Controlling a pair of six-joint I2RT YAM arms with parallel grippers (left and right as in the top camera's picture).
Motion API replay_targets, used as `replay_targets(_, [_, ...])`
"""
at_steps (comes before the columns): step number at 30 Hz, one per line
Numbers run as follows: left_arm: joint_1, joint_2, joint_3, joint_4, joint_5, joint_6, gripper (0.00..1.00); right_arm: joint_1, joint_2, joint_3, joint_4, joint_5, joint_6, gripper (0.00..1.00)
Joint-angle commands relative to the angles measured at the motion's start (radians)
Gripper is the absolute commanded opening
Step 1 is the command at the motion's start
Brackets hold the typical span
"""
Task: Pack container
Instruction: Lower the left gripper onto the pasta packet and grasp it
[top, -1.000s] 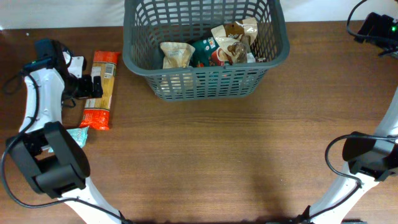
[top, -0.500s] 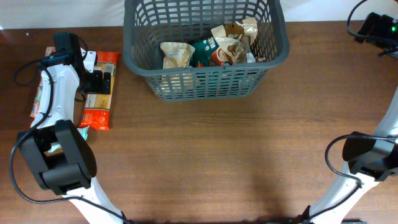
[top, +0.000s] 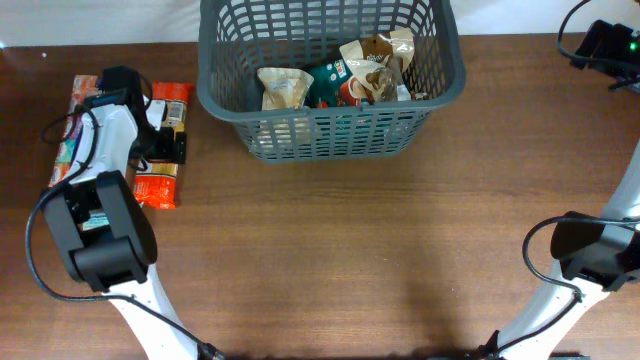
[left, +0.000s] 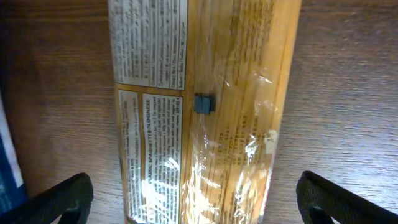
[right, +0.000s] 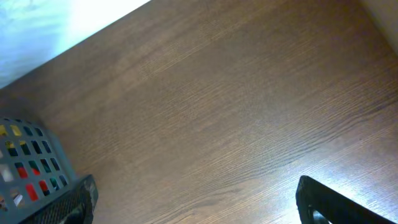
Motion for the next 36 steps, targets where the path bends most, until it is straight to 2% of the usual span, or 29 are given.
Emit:
replay_targets(1, [0.002,0.010,0.014,0.001,-0.007,0.013,0.99,-0.001,-0.013,0.003,0.000,0.009,0.008,0.99])
replay_targets(36, [0.003,0.046,0.011,0.021,0.004,0.013,0.99,-0.001,-0.013,0.003,0.000,0.009,0.008,0.99])
